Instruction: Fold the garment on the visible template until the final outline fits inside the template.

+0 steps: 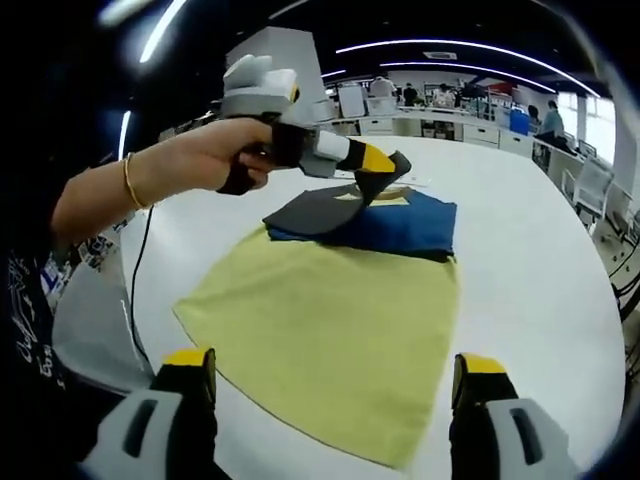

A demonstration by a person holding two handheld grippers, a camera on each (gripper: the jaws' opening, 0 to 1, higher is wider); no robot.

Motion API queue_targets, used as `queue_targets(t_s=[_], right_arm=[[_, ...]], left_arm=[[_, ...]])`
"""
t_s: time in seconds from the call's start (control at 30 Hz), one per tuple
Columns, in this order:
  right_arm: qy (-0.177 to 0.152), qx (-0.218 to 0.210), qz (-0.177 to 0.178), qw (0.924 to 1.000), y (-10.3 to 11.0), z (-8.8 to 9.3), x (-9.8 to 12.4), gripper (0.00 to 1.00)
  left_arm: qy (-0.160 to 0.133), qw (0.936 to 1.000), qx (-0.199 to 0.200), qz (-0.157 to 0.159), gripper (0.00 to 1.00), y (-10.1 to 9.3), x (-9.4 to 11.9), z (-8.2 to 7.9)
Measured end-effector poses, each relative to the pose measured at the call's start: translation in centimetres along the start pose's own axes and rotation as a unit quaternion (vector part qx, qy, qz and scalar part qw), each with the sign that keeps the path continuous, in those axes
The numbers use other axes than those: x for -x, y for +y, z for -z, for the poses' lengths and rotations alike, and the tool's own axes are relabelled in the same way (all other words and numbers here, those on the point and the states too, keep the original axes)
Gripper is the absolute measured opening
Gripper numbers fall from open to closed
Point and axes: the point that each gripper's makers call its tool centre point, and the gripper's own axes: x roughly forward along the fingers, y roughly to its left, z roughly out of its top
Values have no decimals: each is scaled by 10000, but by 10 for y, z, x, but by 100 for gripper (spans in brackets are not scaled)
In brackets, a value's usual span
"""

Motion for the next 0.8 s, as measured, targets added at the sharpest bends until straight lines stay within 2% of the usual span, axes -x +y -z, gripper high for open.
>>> queue_targets(t_s=[0.47, 0.6, 0.8], right_arm=[[-62, -189, 105, 9997, -8, 3, 2, 99], [-60, -246, 140, 9996, -10, 6, 2, 98], [-61, -308, 88, 9995, -9, 7, -2, 99]], left_arm=[[286, 9993, -11, 258, 0, -10, -27, 38], [291, 9988, -141, 368, 16, -16, -28, 41], [187, 9979, -521, 336, 37, -9, -20, 35]])
